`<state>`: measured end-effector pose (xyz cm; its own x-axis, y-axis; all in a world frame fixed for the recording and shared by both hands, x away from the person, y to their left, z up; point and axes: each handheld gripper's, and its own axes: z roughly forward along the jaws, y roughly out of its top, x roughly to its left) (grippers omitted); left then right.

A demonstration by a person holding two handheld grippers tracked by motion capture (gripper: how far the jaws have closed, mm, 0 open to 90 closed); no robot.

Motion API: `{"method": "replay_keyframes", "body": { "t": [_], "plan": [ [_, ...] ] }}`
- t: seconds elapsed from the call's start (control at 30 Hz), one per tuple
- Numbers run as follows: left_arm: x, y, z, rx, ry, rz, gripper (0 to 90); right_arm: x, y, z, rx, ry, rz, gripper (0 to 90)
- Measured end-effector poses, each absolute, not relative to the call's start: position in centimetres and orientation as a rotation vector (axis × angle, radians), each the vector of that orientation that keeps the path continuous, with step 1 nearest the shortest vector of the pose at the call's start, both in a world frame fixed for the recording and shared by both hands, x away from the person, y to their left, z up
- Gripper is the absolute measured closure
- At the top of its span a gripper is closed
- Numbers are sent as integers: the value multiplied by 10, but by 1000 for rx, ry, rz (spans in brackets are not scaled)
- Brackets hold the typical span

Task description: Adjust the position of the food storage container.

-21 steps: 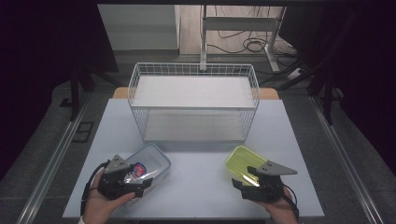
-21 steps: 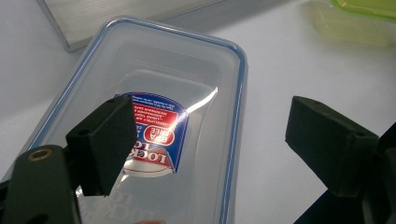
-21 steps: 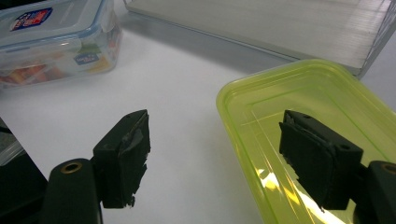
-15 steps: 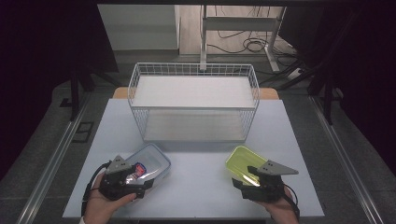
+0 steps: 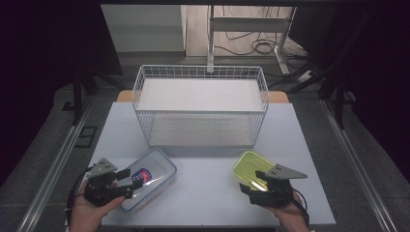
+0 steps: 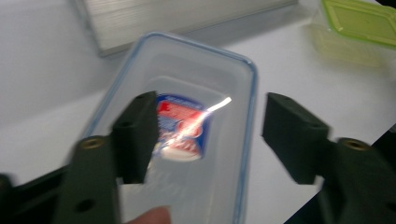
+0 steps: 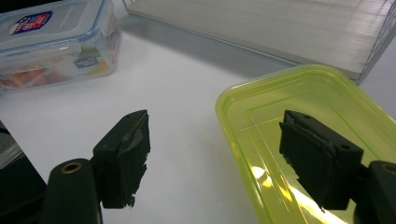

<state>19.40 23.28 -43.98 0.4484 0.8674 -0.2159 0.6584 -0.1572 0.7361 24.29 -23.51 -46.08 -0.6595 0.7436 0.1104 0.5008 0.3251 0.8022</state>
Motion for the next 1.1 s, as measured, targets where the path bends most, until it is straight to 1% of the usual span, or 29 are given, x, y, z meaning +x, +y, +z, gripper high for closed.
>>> {"method": "replay_keyframes", "body": {
  "t": [0.03, 0.1, 0.17, 0.27, 0.3, 0.43, 0.67, 0.77, 0.87, 0.9, 1.03, 1.1],
  "plan": [
    [192, 242, -440, 1892, 1305, 311, 562, 244, -235, -461, 1120, 2318, 1250, 245],
    [191, 250, -441, 1896, 1314, 287, 674, 245, -235, -462, 1124, 2319, 1246, 244],
    [189, 257, -443, 1905, 1327, 280, 765, 246, -235, -462, 1127, 2319, 1249, 244],
    [186, 265, -445, 1905, 1348, 280, 851, 246, -234, -461, 1130, 2319, 1249, 244],
    [185, 270, -446, 1904, 1358, 281, 851, 246, -234, -461, 1126, 2319, 1250, 243],
    [176, 292, -454, 1888, 1433, 279, 900, 246, -234, -461, 1128, 2320, 1245, 242],
    [167, 307, -467, 1924, 1505, 271, 900, 246, -236, -461, 1139, 2310, 1238, 242],
    [168, 314, -482, 1927, 1557, 236, 900, 247, -236, -461, 1145, 2311, 1233, 242],
    [170, 314, -488, 1935, 1574, 221, 900, 248, -236, -462, 1148, 2315, 1224, 241],
    [174, 313, -494, 1944, 1581, 194, 900, 248, -235, -463, 1151, 2317, 1222, 241],
    [179, 310, -498, 1944, 1584, 156, 900, 247, -235, -463, 1144, 2321, 1211, 240],
    [180, 308, -499, 1953, 1587, 158, 900, 247, -235, -463, 1144, 2319, 1210, 240]
  ]
}}
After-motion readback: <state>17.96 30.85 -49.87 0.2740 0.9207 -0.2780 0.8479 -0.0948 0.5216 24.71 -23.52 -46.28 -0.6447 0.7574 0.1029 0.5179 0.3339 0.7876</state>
